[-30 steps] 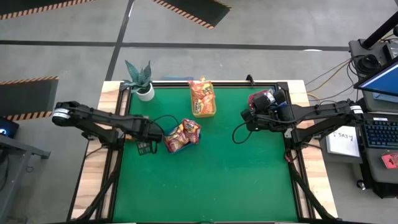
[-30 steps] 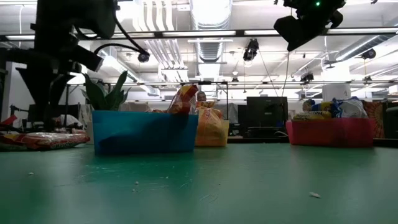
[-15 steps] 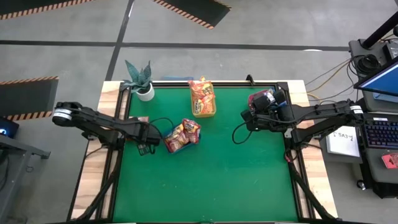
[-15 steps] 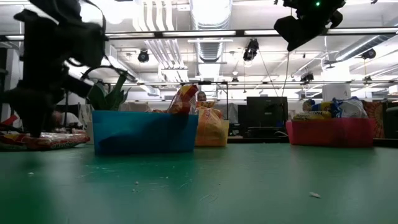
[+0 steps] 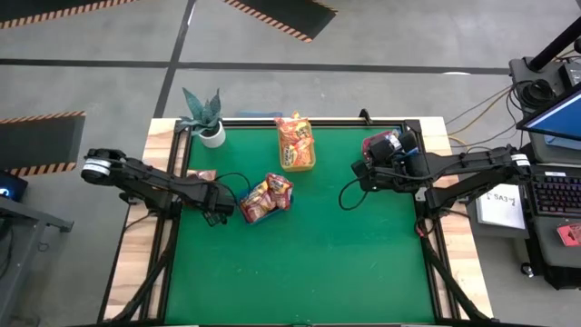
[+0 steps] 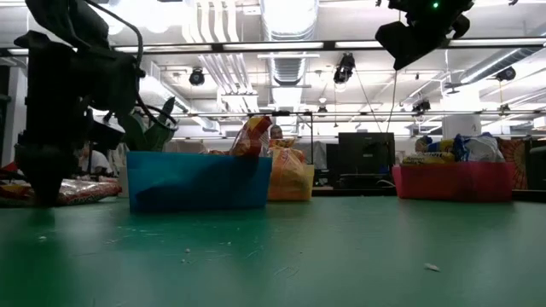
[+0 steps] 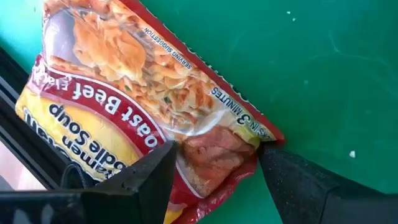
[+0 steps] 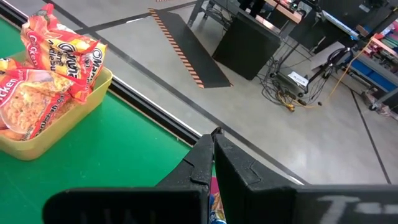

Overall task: Sort Maruchan noodles
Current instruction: Put the red noodle pack into the blue bin

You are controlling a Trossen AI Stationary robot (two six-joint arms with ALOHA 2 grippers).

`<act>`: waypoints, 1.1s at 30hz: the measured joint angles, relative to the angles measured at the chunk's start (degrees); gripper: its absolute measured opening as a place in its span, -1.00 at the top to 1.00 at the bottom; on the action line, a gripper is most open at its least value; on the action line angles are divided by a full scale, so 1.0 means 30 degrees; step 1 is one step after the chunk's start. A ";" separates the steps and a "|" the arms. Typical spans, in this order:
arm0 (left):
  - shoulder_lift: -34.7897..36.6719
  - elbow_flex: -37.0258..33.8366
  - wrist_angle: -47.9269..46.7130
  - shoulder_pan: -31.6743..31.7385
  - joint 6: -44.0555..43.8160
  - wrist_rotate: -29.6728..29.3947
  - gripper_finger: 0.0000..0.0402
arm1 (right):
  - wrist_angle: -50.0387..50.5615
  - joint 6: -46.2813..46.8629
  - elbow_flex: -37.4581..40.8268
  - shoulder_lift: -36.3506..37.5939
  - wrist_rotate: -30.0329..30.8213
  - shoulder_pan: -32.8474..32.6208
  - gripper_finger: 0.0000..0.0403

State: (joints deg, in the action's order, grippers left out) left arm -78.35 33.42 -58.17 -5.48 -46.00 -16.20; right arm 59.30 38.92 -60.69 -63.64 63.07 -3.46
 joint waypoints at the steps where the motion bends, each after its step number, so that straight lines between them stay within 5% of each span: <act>1: -0.0088 -0.0034 0.0068 0.0000 0.0000 0.0004 -0.07 | -0.0006 0.0000 0.0000 0.0000 0.0000 0.0000 0.96; 6: -0.0371 -0.0062 0.0079 -0.0036 -0.0008 -0.0059 0.16 | -0.0006 0.0000 0.0000 0.0000 0.0000 0.0000 0.96; 16: -0.0277 0.0229 0.0049 -0.0036 -0.0385 -0.0047 0.94 | -0.0006 0.0000 0.0000 0.0000 0.0000 0.0000 0.96; 23: 0.0089 0.1079 0.0091 -0.0051 -0.0283 -0.0481 0.97 | 0.0000 0.0000 0.0000 0.0000 0.0000 0.0000 0.96; 33: 0.2950 0.4600 -0.1785 -0.0051 0.0152 -0.4390 0.99 | -0.0006 0.0000 0.0000 0.0000 0.0005 0.0000 0.96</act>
State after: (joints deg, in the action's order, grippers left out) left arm -69.50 47.22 -63.52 -5.63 -45.54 -29.36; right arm 59.29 38.92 -60.69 -63.64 63.08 -3.46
